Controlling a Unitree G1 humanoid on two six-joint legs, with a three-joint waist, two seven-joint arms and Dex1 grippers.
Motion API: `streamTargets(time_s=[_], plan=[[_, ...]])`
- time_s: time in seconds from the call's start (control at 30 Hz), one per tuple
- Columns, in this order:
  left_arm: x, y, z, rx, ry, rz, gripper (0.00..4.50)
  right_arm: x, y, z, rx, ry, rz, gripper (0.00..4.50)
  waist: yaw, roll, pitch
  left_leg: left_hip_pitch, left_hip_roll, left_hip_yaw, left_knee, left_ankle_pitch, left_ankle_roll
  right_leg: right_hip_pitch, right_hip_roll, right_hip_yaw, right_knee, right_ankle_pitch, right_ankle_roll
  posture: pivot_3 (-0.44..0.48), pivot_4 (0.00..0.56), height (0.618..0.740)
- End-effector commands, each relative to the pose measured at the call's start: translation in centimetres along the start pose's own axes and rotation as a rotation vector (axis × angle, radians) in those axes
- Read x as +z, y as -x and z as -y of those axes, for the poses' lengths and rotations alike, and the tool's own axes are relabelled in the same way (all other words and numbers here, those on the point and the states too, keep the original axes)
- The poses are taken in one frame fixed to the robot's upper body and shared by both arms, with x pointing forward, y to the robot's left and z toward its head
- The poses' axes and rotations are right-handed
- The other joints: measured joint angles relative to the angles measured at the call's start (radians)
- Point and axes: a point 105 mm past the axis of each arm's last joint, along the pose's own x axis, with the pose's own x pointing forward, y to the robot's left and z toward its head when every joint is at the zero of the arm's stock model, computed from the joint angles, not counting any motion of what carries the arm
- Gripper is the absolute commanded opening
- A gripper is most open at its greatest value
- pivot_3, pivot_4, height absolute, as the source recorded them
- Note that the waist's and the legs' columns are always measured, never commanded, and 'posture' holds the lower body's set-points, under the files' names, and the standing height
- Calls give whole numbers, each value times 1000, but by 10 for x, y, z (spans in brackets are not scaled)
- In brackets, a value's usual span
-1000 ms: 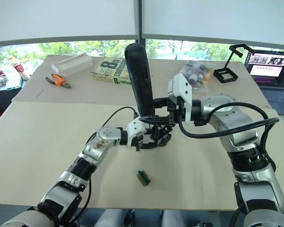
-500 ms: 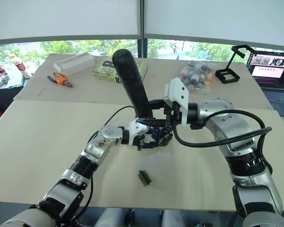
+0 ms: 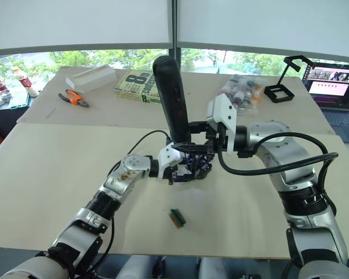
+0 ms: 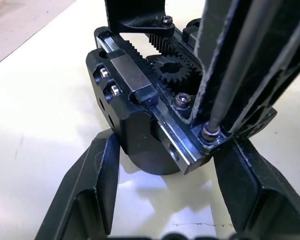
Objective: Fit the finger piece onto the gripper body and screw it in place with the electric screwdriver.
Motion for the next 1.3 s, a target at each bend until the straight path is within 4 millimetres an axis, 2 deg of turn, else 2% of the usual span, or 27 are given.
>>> streamTargets(time_s=[0.03, 0.13, 0.27, 0.3, 0.43, 0.47, 0.7, 0.93, 1.0, 1.1, 1.2, 1.3], plan=[[35, 2, -9, 17, -111, 87, 2290, -2, 9, 2, -16, -66, 54, 1896, 0, 0, 1, 0, 0, 0, 0, 0, 0, 0, 0, 0, 0, 0, 0, 0, 150, 740], [34, 1, -7, 8, -115, 81, 2290, 24, 10, 1, 0, -15, 169, 1896, -3, 4, 8, -2, -1, 0, 0, 0, 0, -3, 0, 0, 0, 0, 0, 0, 150, 740], [32, 0, -5, 2, -117, 77, 2215, 36, 11, 3, -9, 17, 218, 1896, -7, 6, 11, -10, -4, 0, 0, 2, -4, -12, 1, 0, 3, 1, 1, 0, 150, 740], [32, 0, -5, 0, -118, 76, 2047, 39, 12, 3, -4, 21, 223, 1896, -6, 6, 11, -13, -5, 0, 0, 6, -9, -16, 1, 0, 4, 1, 1, 0, 150, 740], [30, -1, -5, -6, -121, 64, 170, 47, 13, -1, 25, 38, 242, 1896, -8, 11, 16, -19, -11, -1, 0, 8, -10, -19, 3, -1, 4, 2, 4, 0, 150, 740], [30, -1, -5, -7, -122, 61, 0, 47, 13, -1, 26, 39, 241, 1896, -8, 11, 17, -19, -12, -1, 0, 8, -9, -19, 2, -1, 3, 2, 5, 0, 150, 740], [28, 0, -6, -6, -126, 55, 0, 41, 14, -3, 17, 35, 220, 1896, -8, 11, 18, -20, -15, -1, 0, 5, -5, -18, -1, 0, 2, -1, 12, 0, 150, 740], [28, 6, -6, -2, -137, 55, 0, 58, 21, 2, -11, 39, 255, 1896, -9, 11, 18, -19, -15, -1, 0, 6, -6, -18, 0, 0, 3, -1, 12, 0, 150, 740], [23, 12, -5, 3, -142, 38, 0, 67, 25, 2, -16, 33, 287, 1896, -12, 11, 18, -19, -15, -1, 1, 6, -6, -17, 0, 0, 4, -1, 13, 0, 150, 740], [17, 32, -3, 13, -123, 14, 0, 90, 38, 4, -52, 10, 347, 1896, -23, 11, 18, -19, -14, -1, 1, 6, -6, -18, 0, 0, 4, -1, 13, 0, 150, 740], [12, 56, 4, -5, -109, -4, 923, 104, 57, 6, -85, -108, 380, 1896, -30, 11, 18, -19, -13, -1, 1, 6, -6, -18, -1, 0, 4, -1, 13, 0, 150, 740], [10, 86, 17, -41, -109, -18, 2344, 109, 88, 9, -92, -356, 391, 1896, -30, 12, 18, -19, -13, -2, 1, 6, -6, -17, -2, 0, 4, -1, 13, 0, 150, 740]])
